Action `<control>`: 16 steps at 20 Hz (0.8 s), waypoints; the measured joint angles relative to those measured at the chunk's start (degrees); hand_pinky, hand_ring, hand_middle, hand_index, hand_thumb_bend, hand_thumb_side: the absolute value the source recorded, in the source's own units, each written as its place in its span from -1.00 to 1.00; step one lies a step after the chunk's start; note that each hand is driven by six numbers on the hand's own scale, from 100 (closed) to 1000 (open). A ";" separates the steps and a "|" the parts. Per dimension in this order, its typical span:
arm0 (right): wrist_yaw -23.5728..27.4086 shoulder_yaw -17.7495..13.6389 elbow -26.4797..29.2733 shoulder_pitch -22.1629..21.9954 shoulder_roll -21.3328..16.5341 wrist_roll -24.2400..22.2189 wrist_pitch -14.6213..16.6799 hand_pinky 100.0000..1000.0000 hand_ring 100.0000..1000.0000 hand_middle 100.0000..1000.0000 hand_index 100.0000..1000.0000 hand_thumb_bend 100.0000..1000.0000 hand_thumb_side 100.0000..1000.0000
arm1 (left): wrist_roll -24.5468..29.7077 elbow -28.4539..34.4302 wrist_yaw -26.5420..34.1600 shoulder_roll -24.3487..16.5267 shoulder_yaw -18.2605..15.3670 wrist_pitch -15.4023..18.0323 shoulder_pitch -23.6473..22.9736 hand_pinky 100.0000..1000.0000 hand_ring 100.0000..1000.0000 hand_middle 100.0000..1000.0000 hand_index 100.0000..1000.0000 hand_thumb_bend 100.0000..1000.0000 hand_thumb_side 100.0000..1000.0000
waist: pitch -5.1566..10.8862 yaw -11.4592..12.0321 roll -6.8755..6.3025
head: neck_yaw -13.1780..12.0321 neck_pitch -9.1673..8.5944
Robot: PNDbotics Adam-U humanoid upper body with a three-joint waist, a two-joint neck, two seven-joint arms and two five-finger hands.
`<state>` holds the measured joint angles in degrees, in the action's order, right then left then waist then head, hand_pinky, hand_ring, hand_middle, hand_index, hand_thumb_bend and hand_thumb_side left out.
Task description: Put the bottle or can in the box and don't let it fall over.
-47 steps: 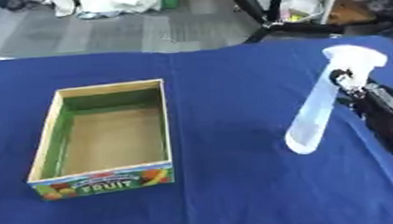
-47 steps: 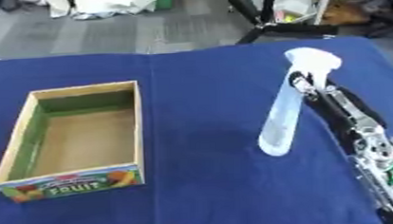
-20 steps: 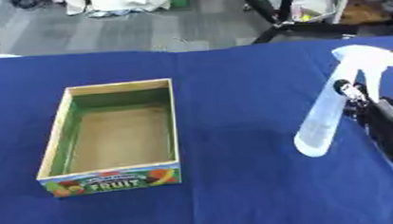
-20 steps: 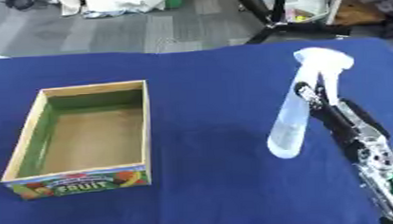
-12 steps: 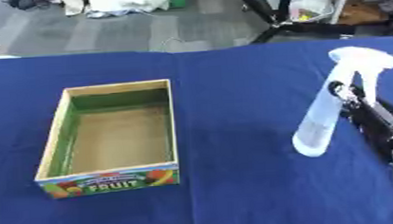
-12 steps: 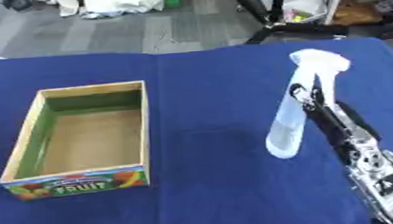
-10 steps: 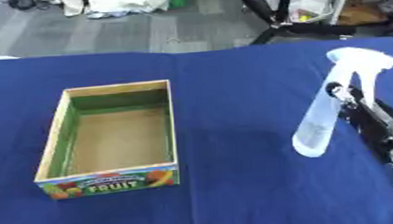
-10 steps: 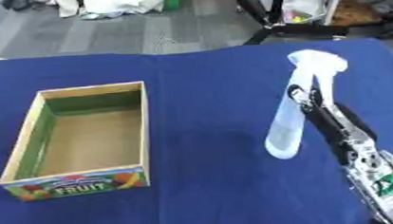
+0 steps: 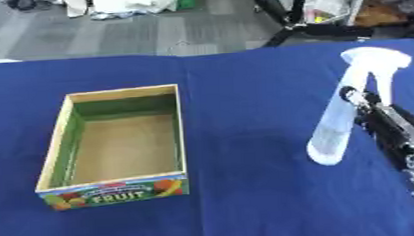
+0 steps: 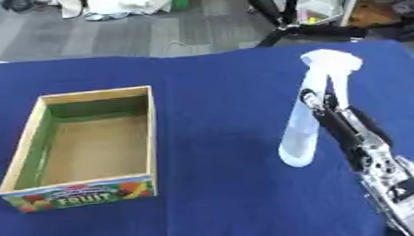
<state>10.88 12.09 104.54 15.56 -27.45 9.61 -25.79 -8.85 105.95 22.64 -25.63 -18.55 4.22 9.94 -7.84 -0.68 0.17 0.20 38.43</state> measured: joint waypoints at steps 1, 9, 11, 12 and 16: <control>0.02 0.00 -0.14 0.08 0.00 0.13 0.00 1.00 1.00 1.00 1.00 -1.00 0.68 | 0.04 0.00 0.00 0.00 0.01 -0.03 0.00 0.78 1.00 1.00 0.51 0.23 0.03 | -0.01 0.00 0.00 | 0.00 -0.01; -0.36 -0.06 0.28 -0.89 -0.05 1.83 0.50 1.00 1.00 1.00 1.00 -1.00 0.60 | 0.33 -0.01 0.00 0.00 0.30 -0.04 0.00 0.78 1.00 1.00 0.51 0.22 0.03 | -0.05 -0.03 0.00 | -0.01 -0.03; -1.17 -0.08 0.67 -0.99 -0.08 2.82 0.32 1.00 1.00 1.00 1.00 -1.00 0.60 | 0.44 -0.02 0.00 0.00 0.31 -0.02 -0.01 0.78 1.00 1.00 0.51 0.22 0.03 | -0.05 -0.03 0.00 | -0.01 -0.03; -1.55 -0.08 0.81 -0.99 -0.09 3.32 0.14 1.00 1.00 1.00 1.00 -1.00 0.60 | 0.53 -0.02 0.00 0.00 0.32 -0.05 -0.01 0.78 1.00 1.00 0.51 0.22 0.03 | -0.05 -0.03 0.00 | 0.00 -0.03; -2.22 -0.07 0.92 -0.97 -0.10 4.76 -0.64 1.00 1.00 1.00 1.00 -1.00 0.64 | 0.72 -0.03 0.00 0.00 0.33 -0.17 -0.02 0.78 1.00 1.00 0.51 0.22 0.03 | -0.05 -0.04 0.00 | 0.01 -0.25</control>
<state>8.66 12.02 105.46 14.58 -27.55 14.36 -26.43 -8.14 105.92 22.64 -25.63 -18.22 4.05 9.93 -7.90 -0.72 0.17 0.21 38.18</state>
